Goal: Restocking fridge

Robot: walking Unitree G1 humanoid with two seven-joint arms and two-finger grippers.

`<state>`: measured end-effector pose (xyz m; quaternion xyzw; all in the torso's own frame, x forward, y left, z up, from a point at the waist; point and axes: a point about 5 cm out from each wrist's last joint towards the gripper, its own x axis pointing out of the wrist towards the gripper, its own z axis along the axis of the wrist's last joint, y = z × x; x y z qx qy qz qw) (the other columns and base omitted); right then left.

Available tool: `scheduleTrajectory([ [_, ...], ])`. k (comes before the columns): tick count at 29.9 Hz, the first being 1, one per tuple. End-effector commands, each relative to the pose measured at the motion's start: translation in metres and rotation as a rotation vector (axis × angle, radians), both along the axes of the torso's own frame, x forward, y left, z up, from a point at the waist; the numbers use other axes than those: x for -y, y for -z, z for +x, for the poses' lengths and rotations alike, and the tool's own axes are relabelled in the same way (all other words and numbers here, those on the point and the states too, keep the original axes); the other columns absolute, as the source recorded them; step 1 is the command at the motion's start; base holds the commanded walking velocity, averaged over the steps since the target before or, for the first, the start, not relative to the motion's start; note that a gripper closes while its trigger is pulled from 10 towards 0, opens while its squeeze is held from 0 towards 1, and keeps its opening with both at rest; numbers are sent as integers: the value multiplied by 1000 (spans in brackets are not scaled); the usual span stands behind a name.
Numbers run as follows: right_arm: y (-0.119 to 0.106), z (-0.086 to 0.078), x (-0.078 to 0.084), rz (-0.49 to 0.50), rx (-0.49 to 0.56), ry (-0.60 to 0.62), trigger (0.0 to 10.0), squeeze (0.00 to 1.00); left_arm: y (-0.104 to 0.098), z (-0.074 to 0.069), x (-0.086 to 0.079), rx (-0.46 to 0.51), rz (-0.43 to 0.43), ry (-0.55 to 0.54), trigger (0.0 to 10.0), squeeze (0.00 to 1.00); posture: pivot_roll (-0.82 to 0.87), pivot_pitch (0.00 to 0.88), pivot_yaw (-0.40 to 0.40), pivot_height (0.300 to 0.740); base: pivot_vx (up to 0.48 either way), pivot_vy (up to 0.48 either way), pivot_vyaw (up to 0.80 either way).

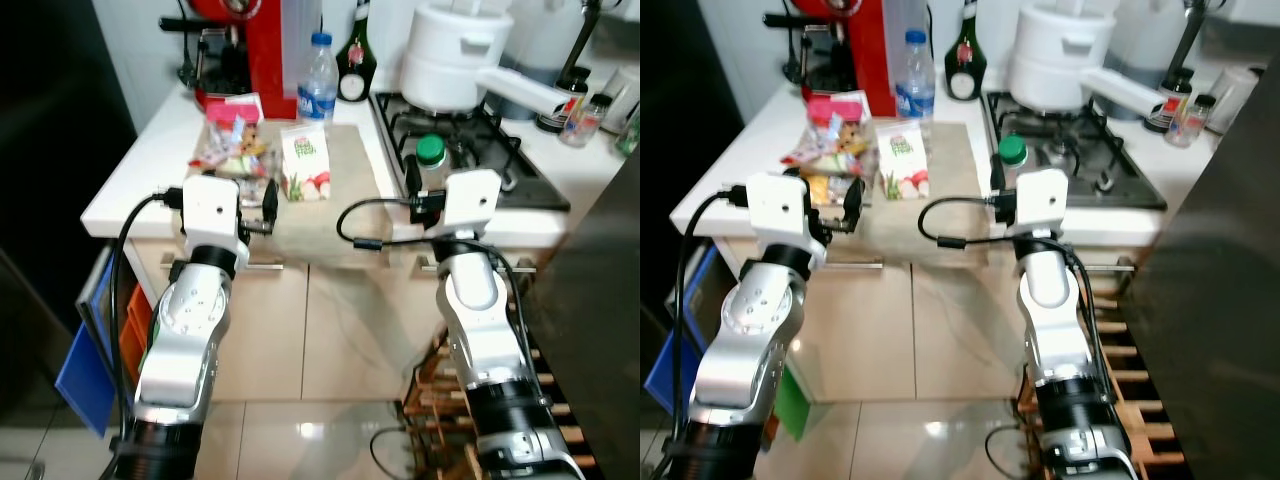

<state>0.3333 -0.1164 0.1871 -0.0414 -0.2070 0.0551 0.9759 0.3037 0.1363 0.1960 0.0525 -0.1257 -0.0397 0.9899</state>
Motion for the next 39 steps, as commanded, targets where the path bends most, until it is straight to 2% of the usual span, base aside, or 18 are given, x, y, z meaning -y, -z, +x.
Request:
scheduleTrajectory([
  [1, 13, 3, 5, 17, -80, 7, 10000, 0, 0, 1, 2, 0, 0, -5, 10000, 0, -32, 0, -3, 740, -322, 0, 0],
  [20, 18, 3, 10, 26, -118, 2, 10000, 0, 2, 1, 2, -6, -3, -9, 10000, 0, -36, 0, -3, 740, -306, 0, 0],
  [28, 23, 2, 8, 0, -140, -16, 10000, 0, 5, 1, 3, -13, -17, -11, 10000, 0, -43, 0, -5, 740, -299, 0, 0],
  [36, 30, -1, 15, -53, -159, -16, 10000, 0, 10, -1, 3, -39, -45, 12, 10000, 0, -50, 0, -4, 740, 0, 0, -156],
  [37, 34, -4, 19, -55, -174, -24, 10000, 0, 18, -4, 2, -86, -72, 70, 10000, 0, -49, 0, -5, 740, 0, 0, -569],
  [38, 34, -4, 19, -55, -174, -24, 10000, 0, 18, -4, 2, -86, -72, 70, 10000, 0, -49, 0, -5, 740, 0, 0, -569],
  [39, 40, -7, 25, -56, -190, -26, 10000, 0, 26, -8, 3, -133, -109, 140, 10000, 0, -51, 0, -7, 740, 0, 0, -563],
])
